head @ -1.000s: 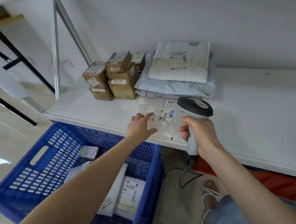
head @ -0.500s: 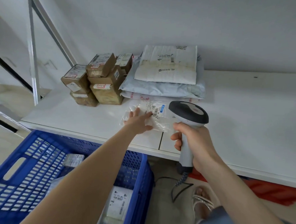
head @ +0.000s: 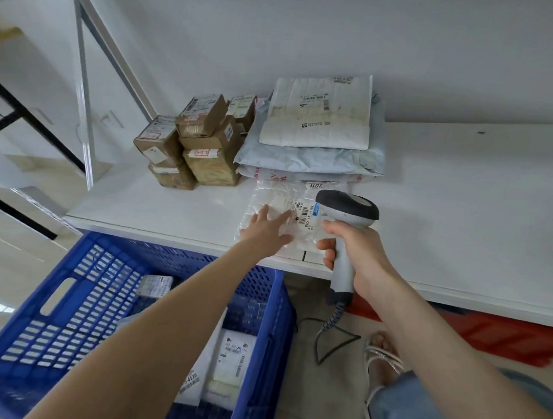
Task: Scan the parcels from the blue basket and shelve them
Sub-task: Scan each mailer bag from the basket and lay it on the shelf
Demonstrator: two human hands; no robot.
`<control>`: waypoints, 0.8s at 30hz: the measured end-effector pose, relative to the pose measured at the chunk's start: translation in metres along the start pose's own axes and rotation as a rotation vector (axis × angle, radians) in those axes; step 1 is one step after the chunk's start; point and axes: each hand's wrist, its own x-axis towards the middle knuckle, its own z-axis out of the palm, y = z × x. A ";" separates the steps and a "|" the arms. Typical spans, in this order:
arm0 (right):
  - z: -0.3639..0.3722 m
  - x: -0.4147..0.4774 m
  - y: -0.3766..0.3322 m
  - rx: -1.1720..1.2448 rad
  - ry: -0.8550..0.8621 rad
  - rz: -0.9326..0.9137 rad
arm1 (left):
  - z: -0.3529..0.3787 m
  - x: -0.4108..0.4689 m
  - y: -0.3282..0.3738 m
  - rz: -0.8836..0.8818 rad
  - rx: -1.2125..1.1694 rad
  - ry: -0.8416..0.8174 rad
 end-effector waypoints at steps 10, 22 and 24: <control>0.037 -0.016 0.022 -0.063 -0.128 0.089 | 0.000 -0.064 -0.083 0.006 -0.012 0.065; 0.180 -0.008 0.161 -0.210 -0.311 0.499 | 0.088 -0.145 -0.291 -0.403 -0.084 -0.248; 0.198 0.005 0.192 -0.233 -0.290 0.555 | 0.116 -0.147 -0.309 -0.444 -0.144 -0.306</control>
